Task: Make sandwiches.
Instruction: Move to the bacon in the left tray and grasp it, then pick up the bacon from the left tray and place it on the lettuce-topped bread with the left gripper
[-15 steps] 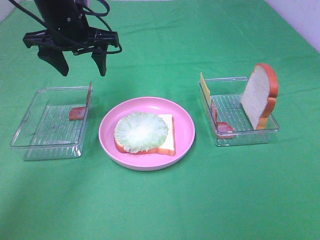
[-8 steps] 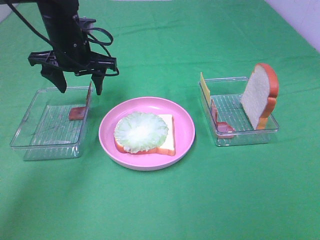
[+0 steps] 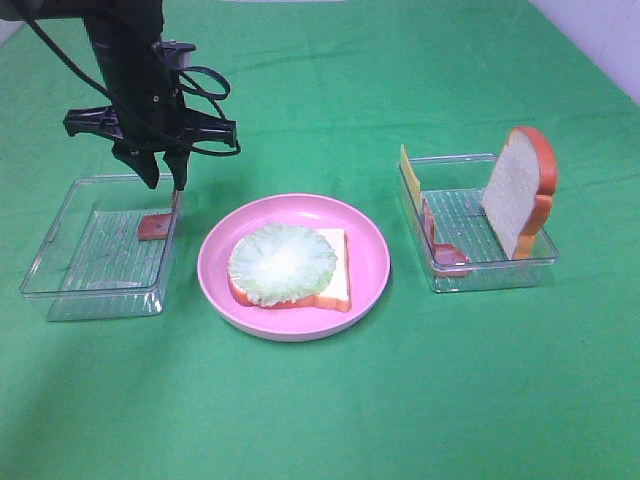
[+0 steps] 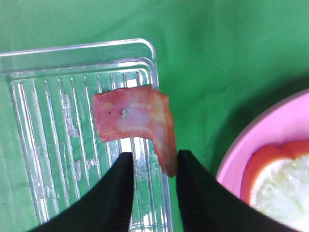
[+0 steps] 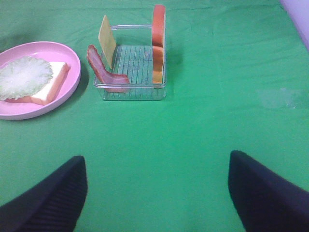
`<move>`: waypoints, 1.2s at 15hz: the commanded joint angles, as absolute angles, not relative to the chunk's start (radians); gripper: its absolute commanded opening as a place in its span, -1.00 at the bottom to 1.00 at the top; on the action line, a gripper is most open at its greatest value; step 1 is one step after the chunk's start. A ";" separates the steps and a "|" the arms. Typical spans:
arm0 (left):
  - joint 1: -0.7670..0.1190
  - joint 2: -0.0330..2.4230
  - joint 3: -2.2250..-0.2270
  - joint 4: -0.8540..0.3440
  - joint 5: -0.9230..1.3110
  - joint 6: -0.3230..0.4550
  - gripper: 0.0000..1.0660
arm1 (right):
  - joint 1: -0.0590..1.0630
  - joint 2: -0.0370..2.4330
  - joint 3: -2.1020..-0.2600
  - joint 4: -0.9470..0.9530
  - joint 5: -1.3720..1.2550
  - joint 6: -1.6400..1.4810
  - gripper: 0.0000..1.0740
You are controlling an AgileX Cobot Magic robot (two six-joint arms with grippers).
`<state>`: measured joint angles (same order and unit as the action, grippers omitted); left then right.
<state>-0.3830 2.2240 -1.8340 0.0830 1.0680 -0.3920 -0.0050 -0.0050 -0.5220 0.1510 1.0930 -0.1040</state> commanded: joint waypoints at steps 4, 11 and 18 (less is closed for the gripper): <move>-0.384 2.228 -1.836 0.089 1.063 -0.398 -1.00 | -0.010 -0.013 -0.519 0.152 1.084 -0.106 0.42; -0.384 2.073 -1.838 -0.086 1.085 -0.267 -1.00 | -0.010 -0.013 -0.519 0.152 1.084 -0.106 0.42; -0.414 2.025 -1.835 -0.592 1.093 0.041 -1.00 | -0.010 -0.013 -0.519 0.152 1.084 -0.106 0.42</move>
<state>-0.3970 2.0300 -1.8340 -0.5360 1.0860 0.0000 -0.0050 -0.0050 -0.5220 0.1510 1.0930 -0.1040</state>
